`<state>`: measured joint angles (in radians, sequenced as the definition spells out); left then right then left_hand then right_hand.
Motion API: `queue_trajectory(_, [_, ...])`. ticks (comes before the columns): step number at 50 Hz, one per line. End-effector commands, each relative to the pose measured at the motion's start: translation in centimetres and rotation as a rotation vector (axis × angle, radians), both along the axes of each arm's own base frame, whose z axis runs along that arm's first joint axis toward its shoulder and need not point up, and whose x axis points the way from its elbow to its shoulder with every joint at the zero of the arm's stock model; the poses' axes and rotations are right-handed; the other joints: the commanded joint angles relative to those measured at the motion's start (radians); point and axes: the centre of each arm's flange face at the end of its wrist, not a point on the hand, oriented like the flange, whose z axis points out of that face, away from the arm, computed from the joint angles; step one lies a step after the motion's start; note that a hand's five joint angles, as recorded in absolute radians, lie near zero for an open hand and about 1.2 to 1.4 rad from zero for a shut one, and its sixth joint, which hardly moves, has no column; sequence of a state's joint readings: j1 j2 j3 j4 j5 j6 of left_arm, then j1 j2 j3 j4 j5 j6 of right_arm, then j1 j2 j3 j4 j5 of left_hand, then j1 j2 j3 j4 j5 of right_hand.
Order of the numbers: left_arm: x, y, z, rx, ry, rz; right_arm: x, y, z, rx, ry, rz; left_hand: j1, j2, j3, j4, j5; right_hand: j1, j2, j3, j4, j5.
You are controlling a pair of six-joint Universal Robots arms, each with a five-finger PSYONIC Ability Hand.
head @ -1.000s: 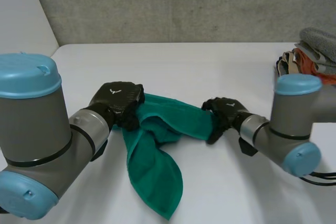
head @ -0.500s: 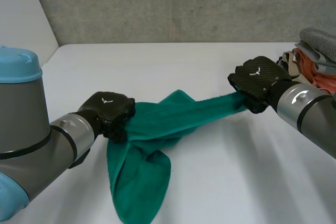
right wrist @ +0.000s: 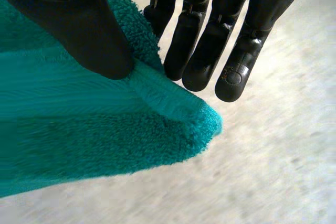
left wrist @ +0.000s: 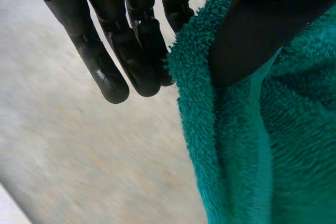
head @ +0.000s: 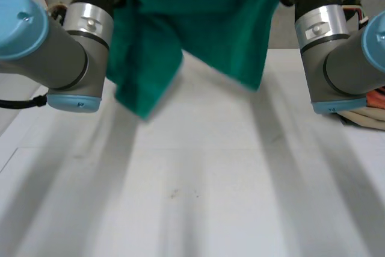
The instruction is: Fold the laundry.
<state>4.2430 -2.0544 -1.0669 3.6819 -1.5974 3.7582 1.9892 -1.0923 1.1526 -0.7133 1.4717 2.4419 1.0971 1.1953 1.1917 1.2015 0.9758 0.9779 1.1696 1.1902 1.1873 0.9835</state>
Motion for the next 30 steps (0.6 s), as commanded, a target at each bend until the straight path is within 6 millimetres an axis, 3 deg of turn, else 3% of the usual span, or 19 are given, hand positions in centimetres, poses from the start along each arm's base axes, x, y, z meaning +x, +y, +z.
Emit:
queue_trajectory(1, [1.1,1.9,-4.3,0.121,-0.07,-0.007,-0.5,1.4,-4.1,0.154,0.067,0.004,0.299,0.201,0.205,0.195,0.246,0.418,0.227,0.206,0.209,0.238])
queue_trajectory(4, [1.6,2.9,-8.4,0.251,-0.126,-0.011,-1.2,2.3,-8.1,0.322,0.139,-0.005,0.299,0.201,0.205,0.195,0.246,0.418,0.227,0.206,0.209,0.238])
queue_trajectory(6, [1.9,3.4,-10.6,0.312,-0.156,-0.015,-1.6,2.9,-9.9,0.399,0.173,-0.012,0.299,0.201,0.205,0.195,0.246,0.418,0.227,0.206,0.209,0.238])
queue_trajectory(7, [1.9,3.7,-11.3,0.331,-0.168,-0.017,-2.1,3.8,-11.7,0.485,0.21,-0.015,0.285,0.187,0.19,0.181,0.232,0.418,0.227,0.206,0.209,0.238])
queue_trajectory(8, [2.2,4.5,-13.1,0.383,-0.195,-0.022,-2.4,4.2,-12.6,0.529,0.227,-0.016,0.241,0.143,0.147,0.137,0.188,0.418,0.227,0.206,0.209,0.238])
queue_trajectory(10, [2.5,4.9,-14.4,0.422,-0.21,-0.021,-2.8,5.3,-14.3,0.611,0.263,-0.018,0.206,0.108,0.111,0.101,0.153,0.418,0.227,0.206,0.209,0.238])
queue_trajectory(12, [2.6,5.8,-17.0,0.494,-0.248,-0.03,-3.4,6.6,-16.3,0.708,0.309,-0.019,0.095,-0.004,0.0,-0.01,0.041,0.418,0.227,0.206,0.209,0.238])
queue_trajectory(14, [2.6,6.5,-19.0,0.545,-0.275,-0.036,-3.8,7.7,-17.8,0.777,0.339,-0.009,-0.034,-0.133,-0.129,-0.139,-0.088,0.418,0.227,0.206,0.209,0.238])
queue_trajectory(15, [2.5,7.3,-20.7,0.591,-0.304,-0.046,-4.0,8.0,-18.1,0.792,0.346,-0.007,-0.239,-0.337,-0.333,-0.343,-0.292,0.418,0.227,0.206,0.209,0.238])
queue_trajectory(19, [2.0,9.2,-22.6,0.647,-0.365,-0.081,-4.2,8.7,-19.0,0.825,0.36,-0.01,-0.706,-0.804,-0.801,-0.811,-0.759,0.418,0.227,0.206,0.209,0.238])
queue_trajectory(22, [1.9,9.7,-22.3,0.653,-0.378,-0.089,-4.3,8.8,-19.1,0.83,0.361,-0.013,-0.813,-0.911,-0.907,-0.917,-0.866,0.418,0.227,0.206,0.209,0.238])
queue_trajectory(26, [2.9,9.3,-17.6,0.593,-0.319,-0.064,-4.8,8.2,-19.0,0.831,0.351,-0.033,-0.892,-0.991,-0.987,-0.997,-0.946,0.418,0.227,0.206,0.209,0.238])
queue_trajectory(30, [5.5,7.8,-15.1,0.567,-0.284,0.003,-6.2,6.9,-19.0,0.842,0.326,-0.076,-0.892,-0.991,-0.987,-0.997,-0.946,0.418,0.227,0.206,0.209,0.238])
